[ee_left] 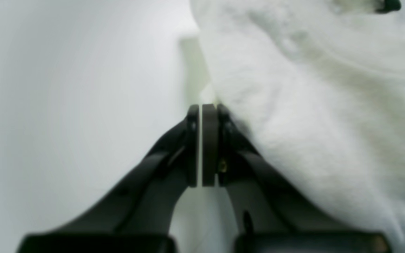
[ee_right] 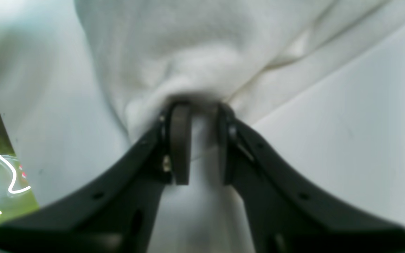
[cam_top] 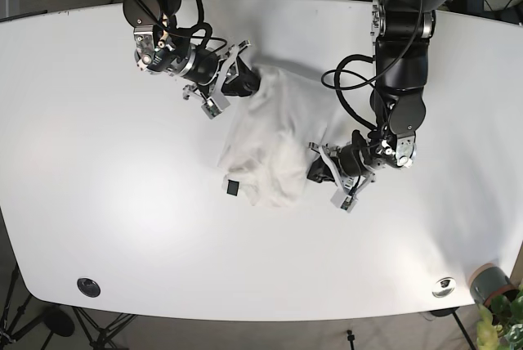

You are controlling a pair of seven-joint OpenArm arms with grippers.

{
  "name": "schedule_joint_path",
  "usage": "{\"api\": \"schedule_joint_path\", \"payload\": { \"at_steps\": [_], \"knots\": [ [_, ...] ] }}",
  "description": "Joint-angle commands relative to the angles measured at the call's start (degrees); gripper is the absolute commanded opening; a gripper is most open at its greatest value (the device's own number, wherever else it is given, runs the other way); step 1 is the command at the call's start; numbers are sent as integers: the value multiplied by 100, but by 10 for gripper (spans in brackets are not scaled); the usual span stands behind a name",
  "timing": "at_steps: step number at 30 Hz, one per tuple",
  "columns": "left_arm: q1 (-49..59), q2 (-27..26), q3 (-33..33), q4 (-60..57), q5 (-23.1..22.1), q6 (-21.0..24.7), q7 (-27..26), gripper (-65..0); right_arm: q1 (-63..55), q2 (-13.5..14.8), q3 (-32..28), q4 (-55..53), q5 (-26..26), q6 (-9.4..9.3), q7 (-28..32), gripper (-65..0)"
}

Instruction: Fold the T-shirt properly

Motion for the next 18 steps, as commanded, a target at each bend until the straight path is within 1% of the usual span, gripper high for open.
{"api": "schedule_joint_path", "payload": {
  "at_steps": [1, 5, 7, 8, 10, 12, 14, 15, 16, 18],
  "knots": [
    [-224, -185, -10, 327, -108, -25, -88, -650, 82, -9, 21, 108, 128, 54, 146, -534],
    [-118, -466, -10, 1013, -99, -25, -88, -650, 91, 35, 39, 117, 128, 54, 146, -534],
    [-48, -545, -10, 1391, -99, -25, -79, -650, 100, 106, 48, 135, 128, 54, 146, -534],
    [5, -589, -10, 1584, -99, -25, -52, -635, 100, 176, 48, 187, 154, 54, 146, -534],
    [163, -633, -10, 2112, -99, -25, 141, -542, 100, 264, 48, 249, 181, 54, 146, -534],
    [260, -598, -10, 2595, -99, 454, 290, -439, 100, 273, 48, 240, 181, 54, 146, -534],
    [356, -580, -1, 2929, -99, 858, 352, -367, 126, 273, 48, 223, 172, 54, 146, -534],
    [436, -475, 43, 3158, -99, 1148, 343, -321, 188, 273, 57, 223, 172, 54, 146, -534],
    [488, -378, 96, 3316, -99, 1351, 334, -293, 205, 273, 57, 223, 181, 54, 146, -534],
    [585, -255, 192, 3562, -99, 1702, 334, -276, 223, 264, 57, 223, 189, 54, 146, -534]
  ]
}}
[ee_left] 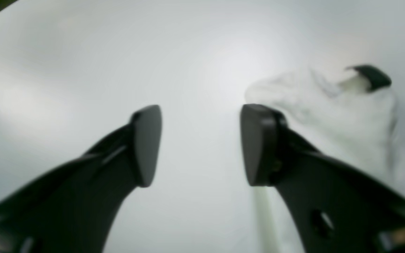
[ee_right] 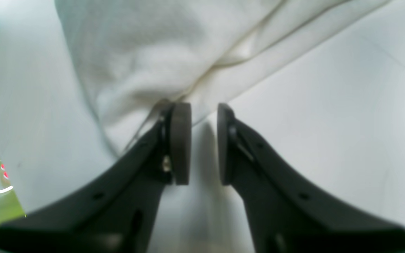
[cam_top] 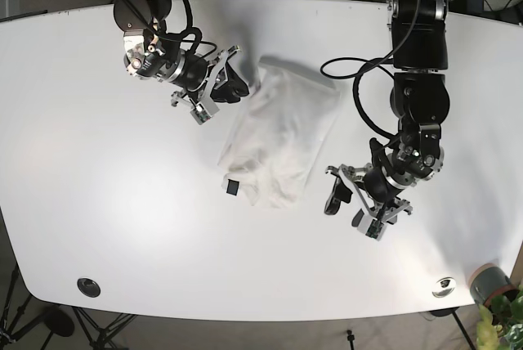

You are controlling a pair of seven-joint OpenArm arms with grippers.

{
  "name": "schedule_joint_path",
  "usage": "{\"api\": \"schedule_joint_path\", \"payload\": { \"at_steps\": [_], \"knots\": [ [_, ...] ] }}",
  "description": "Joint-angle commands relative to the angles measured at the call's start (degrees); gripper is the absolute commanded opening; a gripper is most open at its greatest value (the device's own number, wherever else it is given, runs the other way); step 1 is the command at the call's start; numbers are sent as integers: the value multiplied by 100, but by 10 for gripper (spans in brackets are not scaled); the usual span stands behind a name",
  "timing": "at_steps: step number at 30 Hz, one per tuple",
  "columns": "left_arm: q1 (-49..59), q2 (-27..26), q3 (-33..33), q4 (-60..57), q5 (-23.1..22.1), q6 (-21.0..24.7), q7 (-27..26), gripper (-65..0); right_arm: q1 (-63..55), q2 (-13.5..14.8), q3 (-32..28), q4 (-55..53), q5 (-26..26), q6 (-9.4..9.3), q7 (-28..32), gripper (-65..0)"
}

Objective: Fold the T-shirt properly
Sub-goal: 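Grasp the folded bundle's middle with the left gripper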

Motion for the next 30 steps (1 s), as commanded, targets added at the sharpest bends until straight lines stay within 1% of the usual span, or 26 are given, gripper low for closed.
{"api": "schedule_joint_path", "payload": {
  "at_steps": [1, 6, 8, 10, 14, 16, 17, 20, 23, 26, 30],
  "knots": [
    [-40, 174, 138, 473, -93, 403, -155, -278, 118, -24, 57, 109, 108, 58, 157, -534],
    [127, 367, 595, 860, -93, 1150, -173, -276, 144, -42, 505, 109, 108, 58, 148, -534],
    [180, 376, 850, 939, -93, 1414, -331, -276, 162, -51, 716, 109, 108, 58, 148, -534],
    [356, 402, 1167, 1000, -93, 1713, -683, -275, 215, -51, 936, 118, 117, 58, 139, -534],
    [620, 402, 1562, 974, -75, 2249, -1254, -274, 285, -51, 1367, 109, 117, 80, 131, -534],
    [734, 402, 1729, 965, 92, 2390, -1421, -274, 320, -33, 1534, 109, 117, 80, 34, -534],
    [822, 411, 1835, 956, 259, 2451, -1500, -274, 329, -24, 1639, 109, 117, 80, -54, -534],
    [1086, 552, 2055, 947, 839, 2451, -1799, -274, 461, -33, 1912, 100, 117, 80, -221, -534],
    [1411, 719, 2090, 947, 1323, 2451, -2081, -274, 505, -24, 2017, 100, 117, 80, -265, -534],
    [1596, 807, 2090, 860, 1578, 2460, -2248, -274, 514, -16, 2017, 100, 117, 80, -265, -534],
    [1727, 815, 2090, 719, 1630, 2460, -2423, -275, 514, -16, 2017, 100, 117, 80, -265, -534]
  ]
}}
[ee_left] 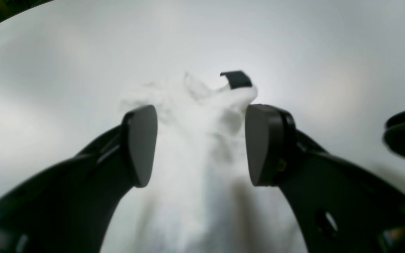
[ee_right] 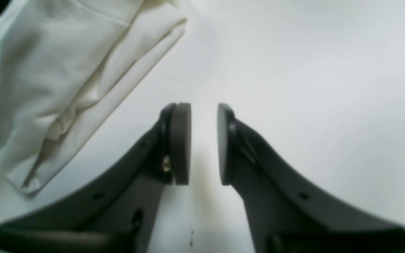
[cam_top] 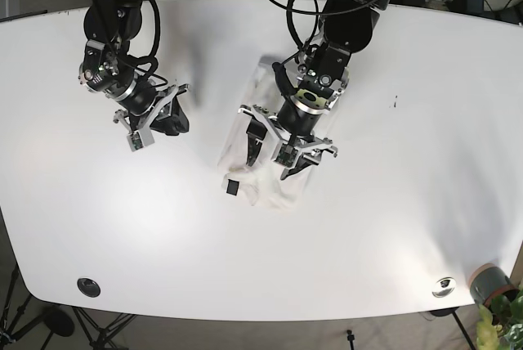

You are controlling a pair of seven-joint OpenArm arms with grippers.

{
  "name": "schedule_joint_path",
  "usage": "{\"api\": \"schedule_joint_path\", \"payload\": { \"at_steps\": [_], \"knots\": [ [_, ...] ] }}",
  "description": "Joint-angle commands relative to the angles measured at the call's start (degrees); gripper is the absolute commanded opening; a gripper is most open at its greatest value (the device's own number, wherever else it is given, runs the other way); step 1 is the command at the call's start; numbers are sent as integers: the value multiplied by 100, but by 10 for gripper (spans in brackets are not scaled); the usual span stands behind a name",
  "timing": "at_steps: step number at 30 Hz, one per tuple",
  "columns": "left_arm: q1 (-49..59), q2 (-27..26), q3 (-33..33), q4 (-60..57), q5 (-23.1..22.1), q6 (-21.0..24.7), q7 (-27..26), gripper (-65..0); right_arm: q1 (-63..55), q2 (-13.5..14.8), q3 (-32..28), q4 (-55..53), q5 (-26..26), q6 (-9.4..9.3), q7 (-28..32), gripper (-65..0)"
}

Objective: Fold the T-shirt properly
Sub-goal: 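Grasp the folded bundle's middle with the left gripper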

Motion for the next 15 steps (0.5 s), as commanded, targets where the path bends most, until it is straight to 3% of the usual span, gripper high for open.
{"api": "schedule_joint_path", "payload": {
  "at_steps": [1, 8, 15],
  "knots": [
    [-54, -11, -24, 61, 22, 25, -240, -275, 92, 43, 11, 102, 113, 38, 137, -534],
    [-27, -55, -33, -159, 22, 25, -240, -276, 92, 34, 2, 102, 113, 38, 137, -534],
    [-221, -46, -6, -1785, 4, 25, -776, -276, 92, 26, 2, 94, 113, 38, 137, -534]
  ]
}}
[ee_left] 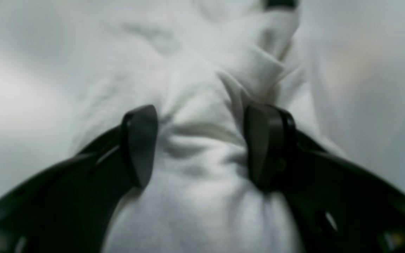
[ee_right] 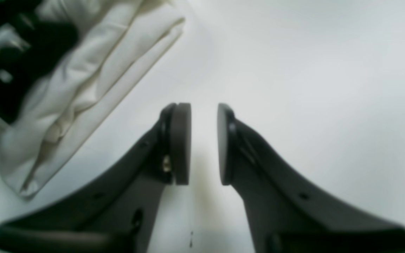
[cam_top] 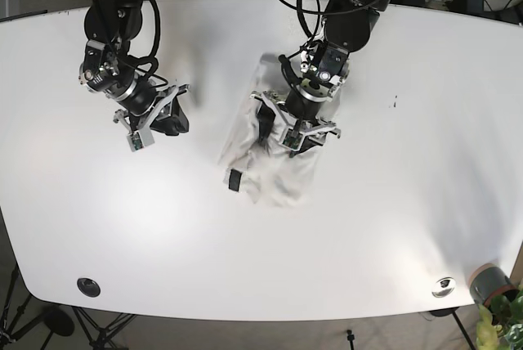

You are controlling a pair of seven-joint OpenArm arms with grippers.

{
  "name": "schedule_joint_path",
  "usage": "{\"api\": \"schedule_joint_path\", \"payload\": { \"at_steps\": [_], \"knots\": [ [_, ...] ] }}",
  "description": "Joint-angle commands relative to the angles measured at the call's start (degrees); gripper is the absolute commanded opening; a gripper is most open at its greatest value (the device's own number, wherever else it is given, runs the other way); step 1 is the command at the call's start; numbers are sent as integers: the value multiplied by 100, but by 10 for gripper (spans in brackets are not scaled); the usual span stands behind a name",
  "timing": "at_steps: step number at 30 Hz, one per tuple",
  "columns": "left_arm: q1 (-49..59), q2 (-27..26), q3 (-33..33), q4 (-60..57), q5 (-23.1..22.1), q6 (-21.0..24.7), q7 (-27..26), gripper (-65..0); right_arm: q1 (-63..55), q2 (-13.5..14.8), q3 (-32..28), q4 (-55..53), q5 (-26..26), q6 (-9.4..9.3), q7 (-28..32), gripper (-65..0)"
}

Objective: Fold the T-shirt properly
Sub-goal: 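Grasp the folded bundle's middle with the left gripper, then carry the bundle with the left gripper to the table's edge and release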

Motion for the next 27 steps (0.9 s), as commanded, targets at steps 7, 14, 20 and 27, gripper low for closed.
{"api": "schedule_joint_path", "payload": {
  "at_steps": [7, 14, 20, 27],
  "knots": [
    [-191, -183, -22, -1057, 43, 12, -223, -276, 87, 37, -7, 116, 117, 41, 133, -534],
    [-164, -288, -48, -1084, 43, 3, -223, -276, 87, 37, -7, 116, 117, 41, 133, -534],
    [-155, -657, -444, -1093, -273, -85, -214, -276, 87, 37, -7, 116, 117, 41, 133, -534],
    [-191, -1299, -927, -1093, -1029, -726, -205, -276, 87, 37, -7, 116, 117, 41, 133, -534]
  ]
}}
